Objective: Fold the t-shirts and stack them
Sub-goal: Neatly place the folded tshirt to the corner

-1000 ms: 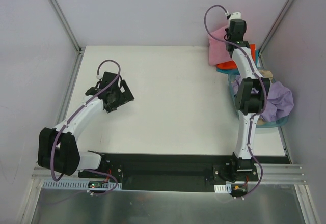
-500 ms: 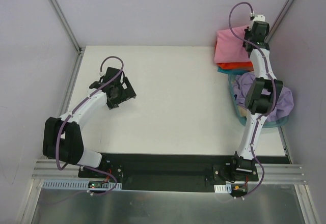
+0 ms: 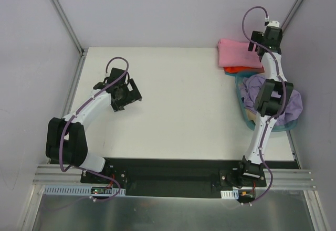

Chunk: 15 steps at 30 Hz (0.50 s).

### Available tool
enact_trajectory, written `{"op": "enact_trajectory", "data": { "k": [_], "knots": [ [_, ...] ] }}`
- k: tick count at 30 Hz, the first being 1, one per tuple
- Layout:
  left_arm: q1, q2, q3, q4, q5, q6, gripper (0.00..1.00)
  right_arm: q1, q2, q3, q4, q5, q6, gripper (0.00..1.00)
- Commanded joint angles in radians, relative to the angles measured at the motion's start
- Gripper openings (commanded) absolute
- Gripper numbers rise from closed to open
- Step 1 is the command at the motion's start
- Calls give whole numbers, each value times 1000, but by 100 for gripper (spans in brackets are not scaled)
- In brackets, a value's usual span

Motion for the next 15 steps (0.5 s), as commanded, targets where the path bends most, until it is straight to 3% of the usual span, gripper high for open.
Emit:
{"op": "enact_trajectory", "data": {
  "k": [1, 10, 15],
  "knots": [
    [10, -55, 26, -11, 30, 21, 99, 7, -283, -107, 28, -41, 21, 97],
    [8, -214, -47, 0, -14, 29, 99, 56, -771, -654, 32, -132, 220, 97],
    [8, -293, -109, 46, 7, 41, 99, 199, -1005, -959, 37, -176, 270, 97]
  ]
}}
